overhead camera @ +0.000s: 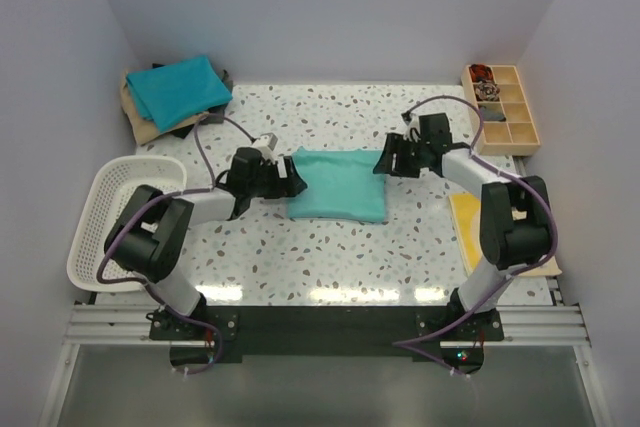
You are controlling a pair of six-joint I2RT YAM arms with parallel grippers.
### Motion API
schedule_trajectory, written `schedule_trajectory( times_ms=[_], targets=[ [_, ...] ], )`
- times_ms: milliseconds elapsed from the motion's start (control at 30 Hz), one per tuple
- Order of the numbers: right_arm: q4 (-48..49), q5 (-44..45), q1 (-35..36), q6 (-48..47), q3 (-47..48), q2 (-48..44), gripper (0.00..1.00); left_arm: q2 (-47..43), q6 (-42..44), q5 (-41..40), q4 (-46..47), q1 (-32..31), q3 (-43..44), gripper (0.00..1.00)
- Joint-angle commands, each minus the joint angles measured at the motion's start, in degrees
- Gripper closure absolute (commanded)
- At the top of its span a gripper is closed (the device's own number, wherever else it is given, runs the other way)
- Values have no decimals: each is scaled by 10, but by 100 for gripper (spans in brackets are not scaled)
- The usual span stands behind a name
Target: Fold and stack the t-shirts
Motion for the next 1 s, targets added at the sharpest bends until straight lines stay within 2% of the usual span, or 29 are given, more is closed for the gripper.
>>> schedule_trajectory(
  times_ms=[0,133,267,400,600,700,733,800,833,933,967],
  targets=[
    [-40,82,-1,-38,31,-47,37,-37,39,-86,-47,0,4,6],
    [-43,86,0,-39,36,-48,37,-16,59,-85,-48,1,26,4],
    [-39,73,-1,-38,35,-41,36,21,62,-44,-25,1,38,5],
    [-44,69,-1,-41,37,-28,36,70,49,29,29,1,47,6],
    [-53,76,-1,-40,36,-10,36,128,-5,180,115,-8,48,11],
    [-57,79,-1,-43,36,-5,36,152,-22,201,143,-15,45,29],
    [-59,80,0,-44,36,-5,36,158,-28,201,147,-16,44,48],
    [-60,84,-1,-44,36,-5,36,173,-43,196,175,-16,44,68],
    [-62,84,-1,-44,36,-6,36,180,-46,196,179,-16,51,81],
    [-61,88,0,-43,32,-13,36,205,-54,199,174,-16,93,100],
    [-60,90,-1,-40,31,-16,36,208,-54,195,168,-16,102,100]
  ],
)
